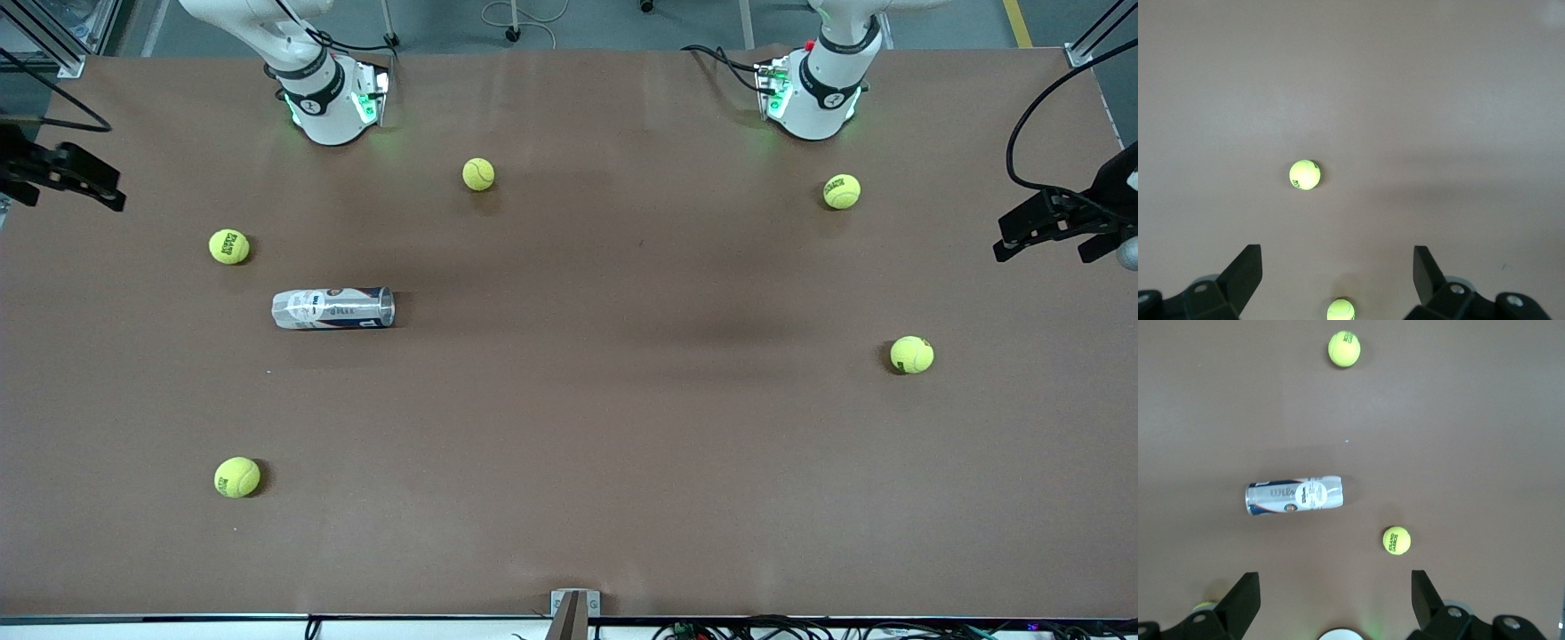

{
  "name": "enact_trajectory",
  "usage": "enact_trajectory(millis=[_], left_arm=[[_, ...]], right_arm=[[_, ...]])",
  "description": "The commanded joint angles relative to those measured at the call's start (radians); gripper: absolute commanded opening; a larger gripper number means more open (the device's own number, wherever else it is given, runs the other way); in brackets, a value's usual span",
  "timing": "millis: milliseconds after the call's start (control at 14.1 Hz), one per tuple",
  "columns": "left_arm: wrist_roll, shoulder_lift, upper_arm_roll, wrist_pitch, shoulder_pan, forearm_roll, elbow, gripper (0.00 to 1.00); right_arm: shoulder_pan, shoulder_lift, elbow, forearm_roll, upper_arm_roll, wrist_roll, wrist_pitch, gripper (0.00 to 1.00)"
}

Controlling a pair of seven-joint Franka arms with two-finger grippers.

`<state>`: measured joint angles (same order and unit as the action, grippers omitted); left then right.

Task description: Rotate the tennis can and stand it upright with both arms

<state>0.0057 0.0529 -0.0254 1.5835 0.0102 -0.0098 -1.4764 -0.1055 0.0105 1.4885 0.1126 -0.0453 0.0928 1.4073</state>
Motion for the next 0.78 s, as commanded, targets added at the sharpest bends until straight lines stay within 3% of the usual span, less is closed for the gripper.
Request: enact_trajectory(millis=[0, 142, 284, 497, 709], left_arm=[[-0.009, -0.007, -0.002, -0.007, -0.004, 0.011, -0.001, 1.00], [-0.009, -0.007, -0.001, -0.007, -0.004, 0.011, -0.001, 1.00], [-0.009, -0.007, -0.002, -0.007, -0.004, 0.011, -0.001, 1.00], [-0.009, -0.007, -0.002, -0.007, -0.004, 0.011, -0.001, 1.00], [-0.009, -0.007, -0.002, -0.007, -0.004, 0.011, -0.001, 1.00]], right_arm=[[-0.112, -0.029, 0.013, 0.118, 0.009, 0.128, 0.015, 1.00], [-0.225, -0.067, 0.013, 0.240, 0.009, 0.207, 0.007, 1.00], [-0.263, -0.096, 0.015, 0.262, 0.009, 0.283, 0.007, 1.00], [-0.246, -0.115, 0.038, 0.228, 0.002, 0.365, 0.039, 1.00], [-0.208, -0.113, 0.105, 0.130, 0.001, 0.789, 0.096, 1.00]])
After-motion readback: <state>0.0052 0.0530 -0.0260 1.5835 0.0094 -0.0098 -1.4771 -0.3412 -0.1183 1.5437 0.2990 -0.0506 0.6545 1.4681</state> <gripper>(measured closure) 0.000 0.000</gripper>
